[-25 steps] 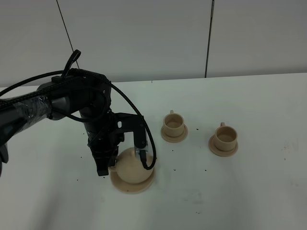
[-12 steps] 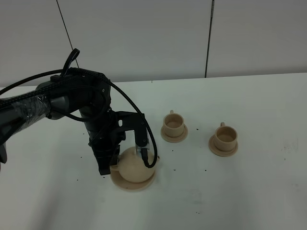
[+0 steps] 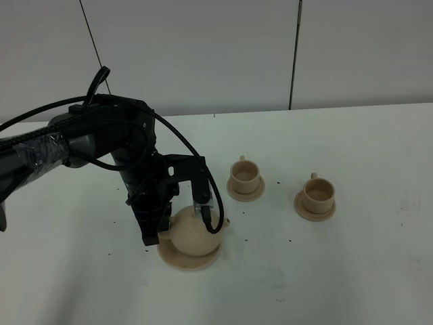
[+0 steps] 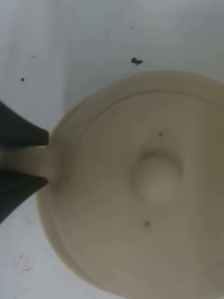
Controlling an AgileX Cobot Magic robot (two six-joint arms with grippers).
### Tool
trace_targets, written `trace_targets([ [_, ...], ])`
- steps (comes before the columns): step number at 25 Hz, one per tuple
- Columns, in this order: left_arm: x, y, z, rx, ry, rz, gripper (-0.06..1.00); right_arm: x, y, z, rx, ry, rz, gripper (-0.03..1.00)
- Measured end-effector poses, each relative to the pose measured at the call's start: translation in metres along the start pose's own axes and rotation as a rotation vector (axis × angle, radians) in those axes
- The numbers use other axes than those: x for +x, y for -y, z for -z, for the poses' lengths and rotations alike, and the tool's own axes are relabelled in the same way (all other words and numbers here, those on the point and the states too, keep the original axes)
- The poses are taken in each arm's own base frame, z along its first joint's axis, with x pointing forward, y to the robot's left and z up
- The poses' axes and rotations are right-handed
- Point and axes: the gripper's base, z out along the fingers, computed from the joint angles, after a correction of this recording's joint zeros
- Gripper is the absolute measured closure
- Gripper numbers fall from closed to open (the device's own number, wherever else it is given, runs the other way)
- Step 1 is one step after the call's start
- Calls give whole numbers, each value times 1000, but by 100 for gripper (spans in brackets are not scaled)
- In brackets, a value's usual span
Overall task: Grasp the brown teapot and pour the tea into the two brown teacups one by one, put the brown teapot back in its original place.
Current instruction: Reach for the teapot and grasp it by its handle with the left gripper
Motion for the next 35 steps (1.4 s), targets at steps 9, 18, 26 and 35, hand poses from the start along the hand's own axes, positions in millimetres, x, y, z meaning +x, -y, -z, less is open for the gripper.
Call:
trace_targets([
  [9,0,0,1,3,0,1,77,0,0,0,0,0,0,73],
  [18,0,1,3,-1,3,1,77,0,0,0,0,0,0,73],
  [26,1,3,11,1,2,2,77,0,0,0,0,0,0,73],
  [35,2,4,11,11,-3,2,77,0,0,0,0,0,0,73],
])
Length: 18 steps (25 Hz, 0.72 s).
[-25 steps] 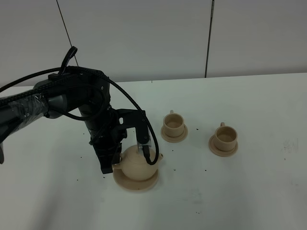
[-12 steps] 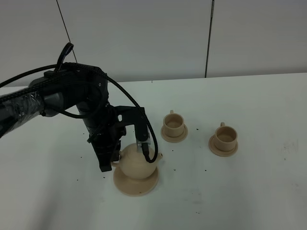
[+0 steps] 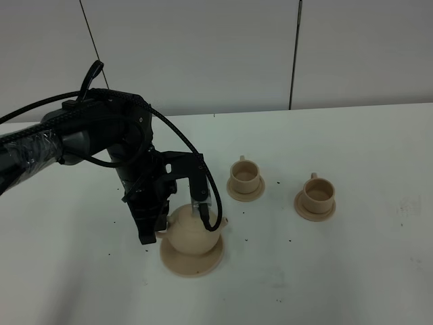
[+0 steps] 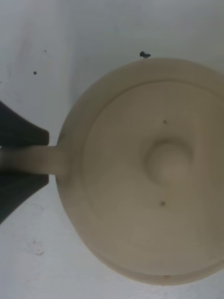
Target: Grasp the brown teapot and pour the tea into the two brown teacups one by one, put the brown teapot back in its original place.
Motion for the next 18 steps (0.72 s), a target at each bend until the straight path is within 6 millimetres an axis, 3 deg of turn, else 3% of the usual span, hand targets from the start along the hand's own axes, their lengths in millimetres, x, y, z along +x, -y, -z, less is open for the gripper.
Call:
trace_targets([
  [10,0,0,0,3,1,1,77,0,0,0,0,0,0,73],
  [18,1,3,17,-30,20,2,77,0,0,0,0,0,0,73],
])
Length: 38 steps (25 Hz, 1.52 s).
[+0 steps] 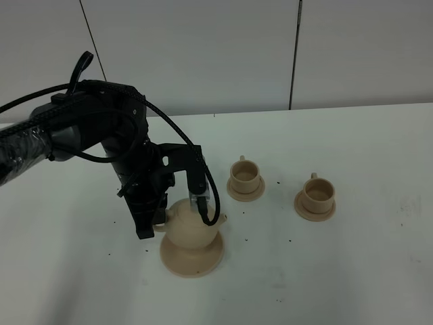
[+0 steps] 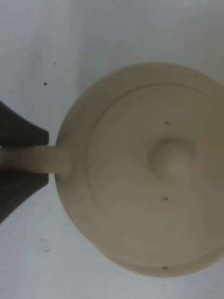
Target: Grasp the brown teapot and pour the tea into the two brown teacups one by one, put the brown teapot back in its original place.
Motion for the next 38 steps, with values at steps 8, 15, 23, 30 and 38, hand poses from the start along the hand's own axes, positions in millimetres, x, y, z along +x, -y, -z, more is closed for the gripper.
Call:
trace_targets([
  [8,0,1,1,10,2,3,77,0,0,0,0,0,0,73],
  [15,-3,1,2,3,41,18,77,0,0,0,0,0,0,73],
  [23,-4,-1,11,-43,68,25,78,0,0,0,0,0,0,73],
  [30,-1,-7,12,-82,91,56,78,0,0,0,0,0,0,73],
  [38,0,-15,13,-143,125,75,78,0,0,0,0,0,0,73],
])
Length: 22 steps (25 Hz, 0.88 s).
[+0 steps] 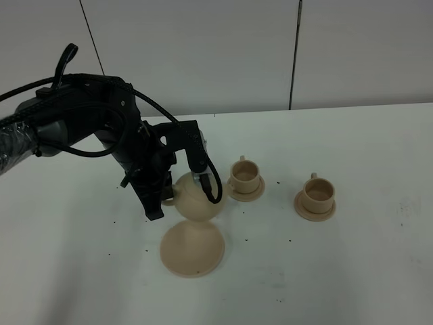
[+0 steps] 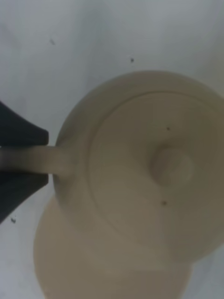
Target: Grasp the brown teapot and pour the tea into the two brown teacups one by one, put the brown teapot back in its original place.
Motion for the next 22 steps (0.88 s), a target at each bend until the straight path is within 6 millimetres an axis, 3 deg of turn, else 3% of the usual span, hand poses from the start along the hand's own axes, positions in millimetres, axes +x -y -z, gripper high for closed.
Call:
trace_targets([
  [12,-9,-5,2,-34,105,52,78,0,0,0,0,0,0,73],
  [18,-45,-6,25,-79,168,-14,78,0,0,0,0,0,0,73],
  [22,-66,-9,24,-75,185,-50,78,0,0,0,0,0,0,73],
])
